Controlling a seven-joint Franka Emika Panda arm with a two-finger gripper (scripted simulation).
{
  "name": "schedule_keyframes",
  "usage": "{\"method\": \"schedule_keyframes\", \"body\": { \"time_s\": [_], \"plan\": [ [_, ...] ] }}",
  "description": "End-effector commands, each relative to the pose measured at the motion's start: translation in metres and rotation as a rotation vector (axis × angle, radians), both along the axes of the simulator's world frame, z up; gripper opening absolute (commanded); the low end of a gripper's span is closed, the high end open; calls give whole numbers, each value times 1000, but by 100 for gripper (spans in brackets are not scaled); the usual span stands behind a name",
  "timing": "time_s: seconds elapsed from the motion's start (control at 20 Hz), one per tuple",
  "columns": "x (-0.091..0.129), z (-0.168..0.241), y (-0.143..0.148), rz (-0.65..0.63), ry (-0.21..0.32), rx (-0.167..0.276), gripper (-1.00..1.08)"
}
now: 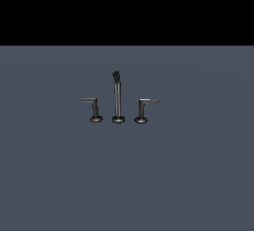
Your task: Turn on the faucet by rotating a designated handle.
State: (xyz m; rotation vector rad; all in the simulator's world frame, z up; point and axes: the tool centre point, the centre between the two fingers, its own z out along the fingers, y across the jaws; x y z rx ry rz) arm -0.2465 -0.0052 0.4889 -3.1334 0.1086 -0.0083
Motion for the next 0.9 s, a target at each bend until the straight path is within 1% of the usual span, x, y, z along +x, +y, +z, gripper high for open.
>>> {"method": "schedule_keyframes", "body": {
  "time_s": [0.0, 0.25, 0.45, 0.65, 0.85],
  "plan": [
    [0, 0, 0, 0, 0, 0, -100],
    [3, -4, 2, -15, 0, 0, -100],
    [10, -13, 6, -50, 0, 0, -100],
    [22, -27, 11, -105, 1, 1, -100],
    [38, -47, 18, -180, 1, 1, -100]
  ]
}}
